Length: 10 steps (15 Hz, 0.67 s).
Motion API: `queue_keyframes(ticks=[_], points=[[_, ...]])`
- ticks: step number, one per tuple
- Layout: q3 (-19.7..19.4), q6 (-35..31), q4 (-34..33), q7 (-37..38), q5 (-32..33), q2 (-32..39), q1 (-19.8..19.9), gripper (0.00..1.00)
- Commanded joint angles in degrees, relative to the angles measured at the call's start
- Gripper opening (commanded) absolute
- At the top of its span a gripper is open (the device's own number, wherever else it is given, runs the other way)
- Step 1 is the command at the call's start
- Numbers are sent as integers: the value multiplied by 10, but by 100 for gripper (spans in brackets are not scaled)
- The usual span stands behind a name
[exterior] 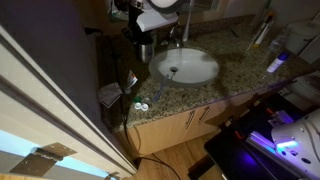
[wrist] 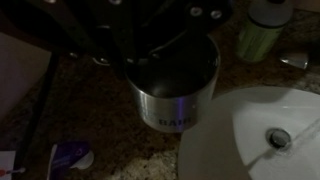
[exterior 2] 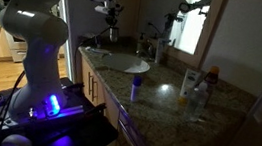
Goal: Place the silver cup on the left side of the counter
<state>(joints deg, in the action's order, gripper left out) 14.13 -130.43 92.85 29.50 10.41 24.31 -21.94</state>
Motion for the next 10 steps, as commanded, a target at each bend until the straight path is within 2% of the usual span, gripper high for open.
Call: queue_keyframes(ticks=[1,3,4,10], points=[[-21,1,-22,-6,-13,15,-24,6],[-23,1,-47,-6,-17,34,-34,6],[-23,1,-52,-6,-17,36,-35,1],[-39,-31,-79,1,-13,102,-62,1]])
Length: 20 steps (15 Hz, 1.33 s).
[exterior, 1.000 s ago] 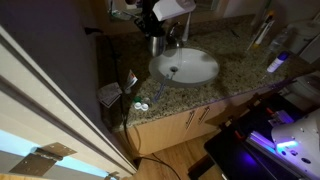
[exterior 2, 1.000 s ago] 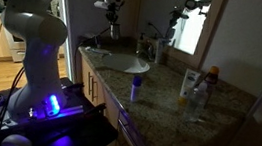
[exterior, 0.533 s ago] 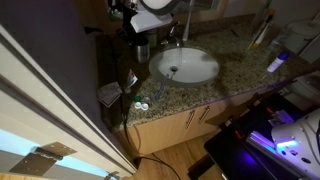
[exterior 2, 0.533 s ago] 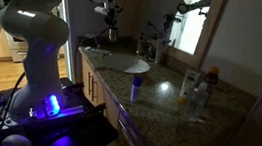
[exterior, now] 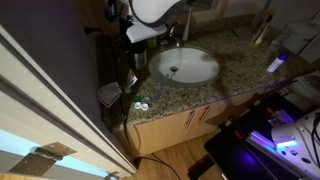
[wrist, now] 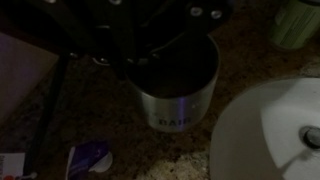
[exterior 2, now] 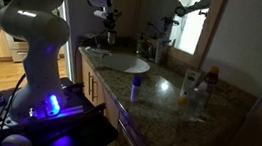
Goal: Place the silver cup on the left side of the counter
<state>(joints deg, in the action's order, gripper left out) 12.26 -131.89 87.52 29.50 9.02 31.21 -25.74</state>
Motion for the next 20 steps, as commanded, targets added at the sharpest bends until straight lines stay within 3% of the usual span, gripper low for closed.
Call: queue_keyframes(ticks=[1,8,9,11,16,20], points=[[-29,-23,-33,8,5,42,-31,1],[-54,-27,-67,14,-11,86,-38,1],[-54,-23,-69,15,-15,84,-38,31],[-50,-24,-66,11,-24,75,-35,37],[-54,-33,-55,15,-18,36,-45,74],[-55,-82,25,27,7,-49,-33,99]])
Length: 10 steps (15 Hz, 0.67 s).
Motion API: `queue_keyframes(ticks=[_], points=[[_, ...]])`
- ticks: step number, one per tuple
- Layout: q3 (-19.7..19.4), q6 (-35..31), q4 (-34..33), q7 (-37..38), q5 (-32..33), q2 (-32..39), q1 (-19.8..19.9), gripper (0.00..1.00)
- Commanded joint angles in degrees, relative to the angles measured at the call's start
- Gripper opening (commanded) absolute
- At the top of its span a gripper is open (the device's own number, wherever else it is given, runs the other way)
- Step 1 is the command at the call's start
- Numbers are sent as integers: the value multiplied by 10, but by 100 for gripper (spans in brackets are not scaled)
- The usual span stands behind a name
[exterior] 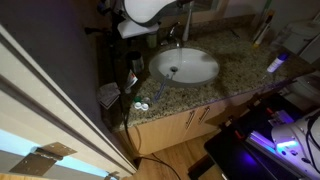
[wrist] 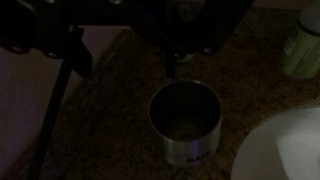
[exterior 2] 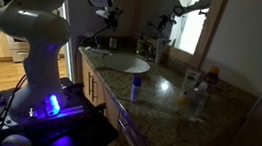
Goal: Place the silver cup on the left side of the counter
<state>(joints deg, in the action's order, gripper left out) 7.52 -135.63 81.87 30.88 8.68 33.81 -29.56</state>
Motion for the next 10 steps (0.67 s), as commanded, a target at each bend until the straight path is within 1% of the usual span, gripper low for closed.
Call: queue_keyframes(ticks=[1,2,3,4,5,6,10], points=[[-2,-59,109,6,-5,-100,18,100],[13,-75,140,-16,-39,-124,39,100],[41,-85,164,-55,-106,-140,74,100],[5,-49,72,-10,-46,-78,24,100],[10,-50,85,-20,-57,-93,34,100],[9,-49,83,-19,-54,-95,34,100],[8,-49,79,-13,-50,-83,25,100]])
